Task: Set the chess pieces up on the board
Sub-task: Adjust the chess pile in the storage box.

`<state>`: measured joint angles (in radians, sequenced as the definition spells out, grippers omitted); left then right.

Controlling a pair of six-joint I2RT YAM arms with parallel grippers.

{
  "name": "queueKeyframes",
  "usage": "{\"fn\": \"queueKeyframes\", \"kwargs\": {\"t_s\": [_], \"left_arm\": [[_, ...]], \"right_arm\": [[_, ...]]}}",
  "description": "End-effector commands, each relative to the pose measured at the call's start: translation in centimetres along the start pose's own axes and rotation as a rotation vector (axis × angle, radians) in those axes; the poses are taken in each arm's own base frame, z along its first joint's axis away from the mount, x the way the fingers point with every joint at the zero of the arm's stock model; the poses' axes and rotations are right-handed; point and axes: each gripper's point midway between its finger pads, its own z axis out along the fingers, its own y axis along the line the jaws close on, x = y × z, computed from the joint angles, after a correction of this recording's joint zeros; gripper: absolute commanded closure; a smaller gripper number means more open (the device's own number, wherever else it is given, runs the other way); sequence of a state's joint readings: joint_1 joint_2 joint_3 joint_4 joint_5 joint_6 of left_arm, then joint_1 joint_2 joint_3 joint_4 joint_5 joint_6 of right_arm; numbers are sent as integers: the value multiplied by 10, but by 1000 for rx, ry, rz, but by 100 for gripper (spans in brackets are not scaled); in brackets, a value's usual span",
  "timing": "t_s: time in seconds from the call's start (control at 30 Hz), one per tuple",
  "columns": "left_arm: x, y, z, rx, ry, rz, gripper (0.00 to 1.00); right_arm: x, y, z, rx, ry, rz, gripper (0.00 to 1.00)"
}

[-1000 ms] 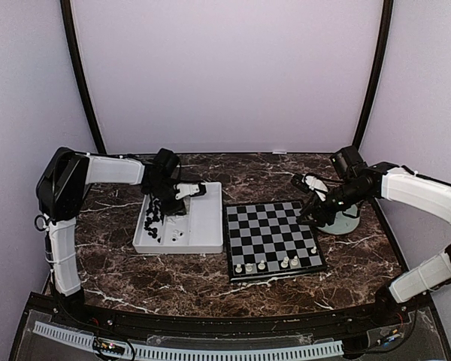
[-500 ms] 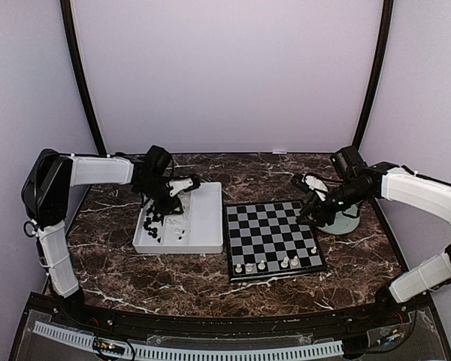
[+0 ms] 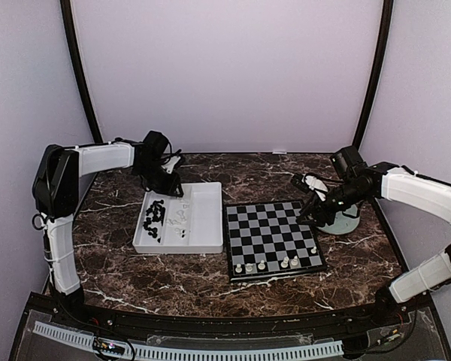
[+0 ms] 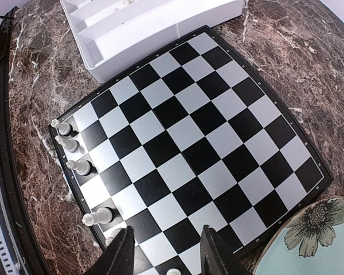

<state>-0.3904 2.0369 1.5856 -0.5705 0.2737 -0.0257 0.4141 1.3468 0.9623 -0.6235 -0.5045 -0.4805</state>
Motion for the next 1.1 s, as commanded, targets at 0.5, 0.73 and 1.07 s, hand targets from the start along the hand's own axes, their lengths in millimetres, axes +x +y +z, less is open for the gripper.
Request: {"fn": "queueKeyframes", "kwargs": {"t_s": [0.5,0.73,1.07], "left_arm": [[41,-15,-11,-179,58,-570,78],[38,-13,1,-177,68,-565,71],[37,-16,19,-141,82,-565,70]], "right_arm": [[-7,0,1,-11,-34,-13,59],[-6,1,0,-9,-37,-15,59],[-4,1,0,-4,-37,-16,59]]}}
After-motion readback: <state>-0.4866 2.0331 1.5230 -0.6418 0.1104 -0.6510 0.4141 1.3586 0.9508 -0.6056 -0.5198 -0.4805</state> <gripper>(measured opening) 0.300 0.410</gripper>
